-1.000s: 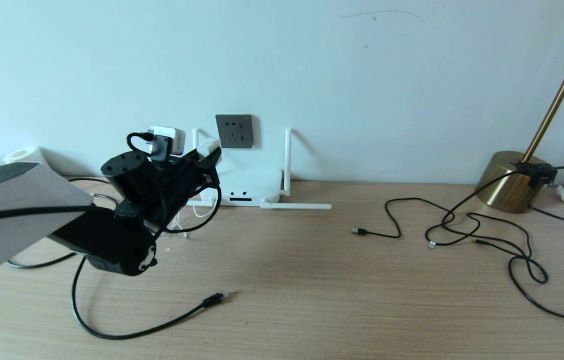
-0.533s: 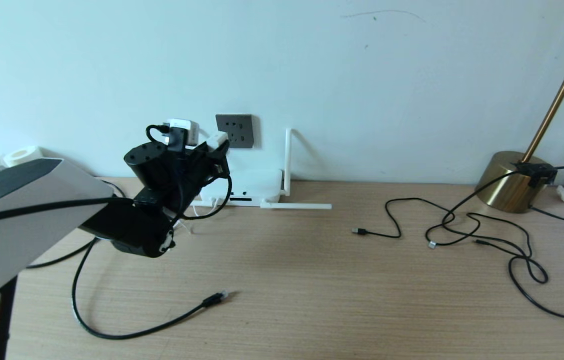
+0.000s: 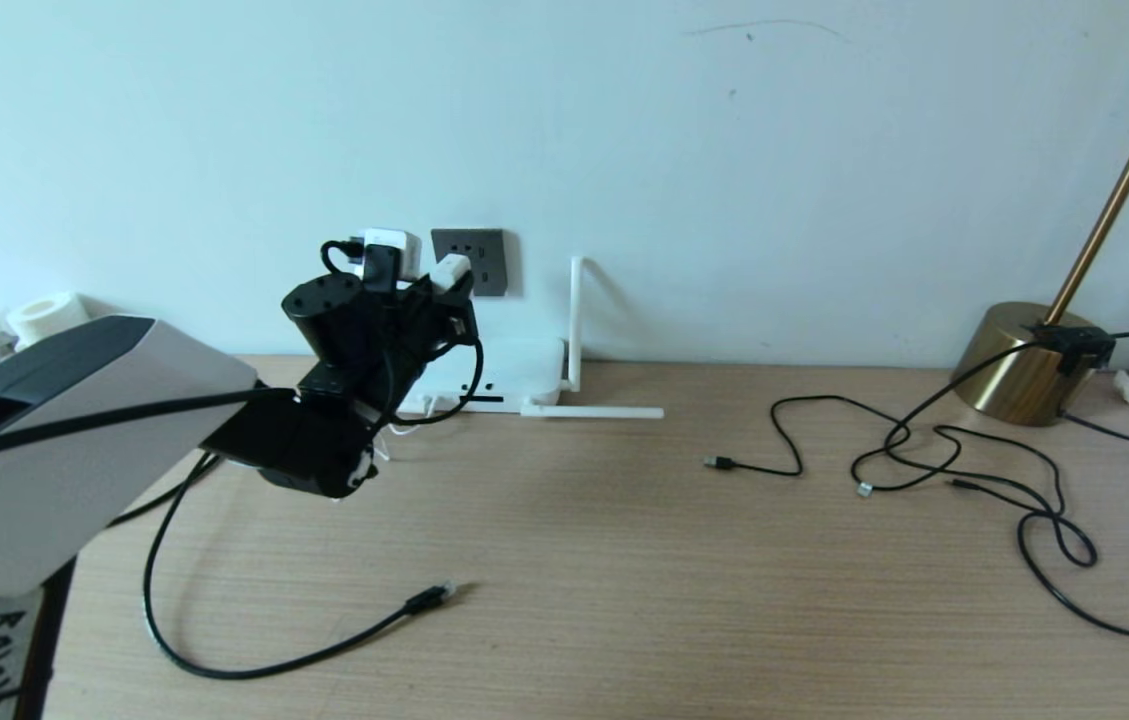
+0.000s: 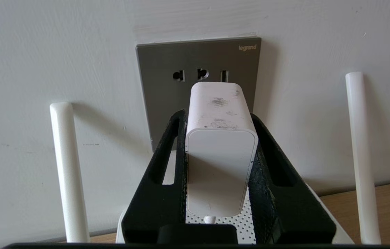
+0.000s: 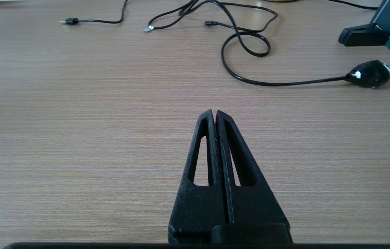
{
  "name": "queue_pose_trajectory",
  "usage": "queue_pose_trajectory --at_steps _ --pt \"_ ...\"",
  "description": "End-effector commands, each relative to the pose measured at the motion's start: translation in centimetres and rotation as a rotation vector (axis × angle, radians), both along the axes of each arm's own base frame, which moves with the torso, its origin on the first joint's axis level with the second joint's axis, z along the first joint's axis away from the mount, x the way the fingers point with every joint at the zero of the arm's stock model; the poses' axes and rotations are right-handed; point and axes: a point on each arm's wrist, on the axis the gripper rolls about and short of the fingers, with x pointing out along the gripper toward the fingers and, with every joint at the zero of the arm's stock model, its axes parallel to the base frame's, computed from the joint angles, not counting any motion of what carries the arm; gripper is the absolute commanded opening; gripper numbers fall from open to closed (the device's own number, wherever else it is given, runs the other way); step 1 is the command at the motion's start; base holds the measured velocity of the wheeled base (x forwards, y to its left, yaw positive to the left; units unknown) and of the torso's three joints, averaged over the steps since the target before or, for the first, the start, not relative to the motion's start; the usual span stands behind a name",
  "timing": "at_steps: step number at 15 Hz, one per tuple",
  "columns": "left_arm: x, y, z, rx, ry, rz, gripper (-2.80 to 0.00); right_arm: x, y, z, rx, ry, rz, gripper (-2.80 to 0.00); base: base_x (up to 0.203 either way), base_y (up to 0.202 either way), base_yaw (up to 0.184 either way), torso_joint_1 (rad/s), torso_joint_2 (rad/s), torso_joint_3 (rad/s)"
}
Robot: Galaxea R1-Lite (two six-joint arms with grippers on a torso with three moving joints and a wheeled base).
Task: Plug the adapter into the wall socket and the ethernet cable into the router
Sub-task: Align plug and socket, then plug plug into socket
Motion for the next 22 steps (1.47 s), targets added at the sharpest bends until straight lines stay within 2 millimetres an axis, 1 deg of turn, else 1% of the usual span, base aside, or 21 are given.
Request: queue_pose_trajectory --at_steps 1,6,11,16,22 --pt "0.4 -0.2 0.1 -0.005 -0.007 0.011 -2.8 0.0 0.0 0.0 0.001 0.0 0.0 -2.8 0.0 0.0 0.0 0.0 0.0 0.0" --pt "1.4 -0.5 -0.2 -0.018 -0.017 0.032 -2.8 0.0 0.0 0.0 0.0 0.0 0.002 -2.8 0.0 0.0 0.0 0.0 0.0 0.0" --pt "1.5 -0.5 -0.3 -0.017 -0.013 0.033 -2.8 0.0 0.0 0.0 0.0 0.0 0.0 -2.8 0.0 0.0 0.0 0.0 0.0 0.0" --pt "1.8 -0.6 0.4 -0.026 -0.035 0.038 -2.8 0.0 0.0 0.0 0.0 -0.001 0.0 -2.8 0.0 0.0 0.0 0.0 0.0 0.0" --pt "2.0 -0.6 0.0 -0.021 -0.019 0.038 -2.8 0.0 0.0 0.0 0.0 0.0 0.0 -2.8 0.0 0.0 0.0 0.0 0.0 0.0"
